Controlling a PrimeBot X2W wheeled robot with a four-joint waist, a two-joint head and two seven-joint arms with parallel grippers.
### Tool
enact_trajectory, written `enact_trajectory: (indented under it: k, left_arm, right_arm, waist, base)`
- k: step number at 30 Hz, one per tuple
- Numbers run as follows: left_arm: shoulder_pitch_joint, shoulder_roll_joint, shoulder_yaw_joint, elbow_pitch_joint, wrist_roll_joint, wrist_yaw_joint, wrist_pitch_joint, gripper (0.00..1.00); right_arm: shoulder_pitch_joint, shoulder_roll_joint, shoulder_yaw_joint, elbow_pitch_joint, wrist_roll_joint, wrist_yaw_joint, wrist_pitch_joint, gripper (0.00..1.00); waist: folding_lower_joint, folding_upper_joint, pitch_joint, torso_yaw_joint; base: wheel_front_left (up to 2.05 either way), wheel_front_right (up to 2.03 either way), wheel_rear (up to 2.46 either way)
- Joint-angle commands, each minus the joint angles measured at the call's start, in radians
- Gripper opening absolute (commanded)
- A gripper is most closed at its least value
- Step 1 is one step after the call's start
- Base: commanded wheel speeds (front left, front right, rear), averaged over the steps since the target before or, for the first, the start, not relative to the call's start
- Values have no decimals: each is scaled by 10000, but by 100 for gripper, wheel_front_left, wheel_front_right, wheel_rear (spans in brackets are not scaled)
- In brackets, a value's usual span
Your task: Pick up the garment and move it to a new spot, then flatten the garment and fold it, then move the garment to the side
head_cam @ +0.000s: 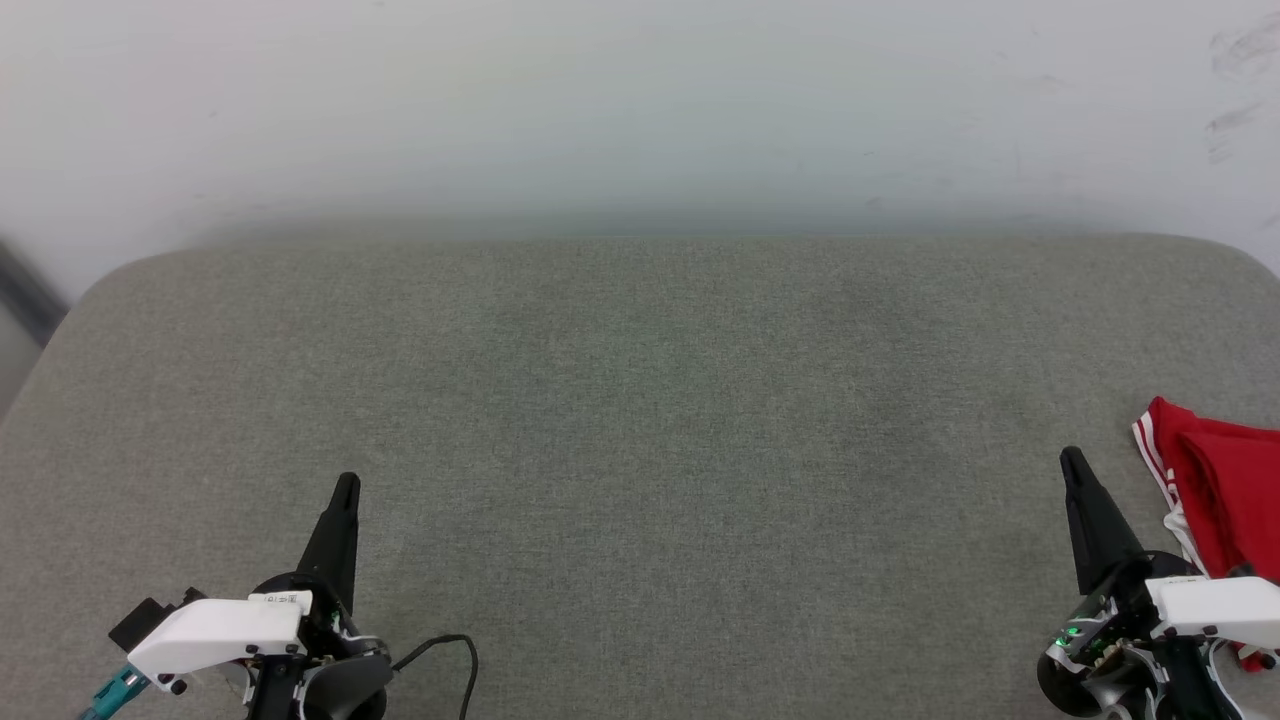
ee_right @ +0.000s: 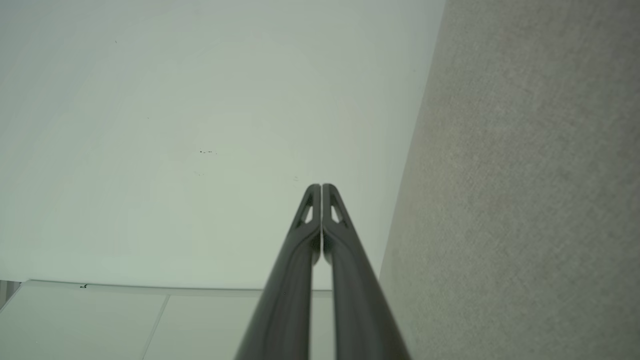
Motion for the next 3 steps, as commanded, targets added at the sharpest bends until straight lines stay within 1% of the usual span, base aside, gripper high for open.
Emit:
enact_trajectory:
  k: [1, 3]
  left_arm:
    - [-76, -10, 42, 6, -20, -36, 18, 0]
    - [-76, -12, 43, 6, -18, -36, 21, 0]
  right_arm:
    - [-112, 29, -21, 13, -20, 0, 27, 0]
    - [-112, 31, -25, 13, -27, 0, 31, 0]
  waist:
    - [0, 0, 0, 0]
    - [0, 0, 0, 0]
  base:
    - [0, 0, 0]
    - [0, 0, 0]
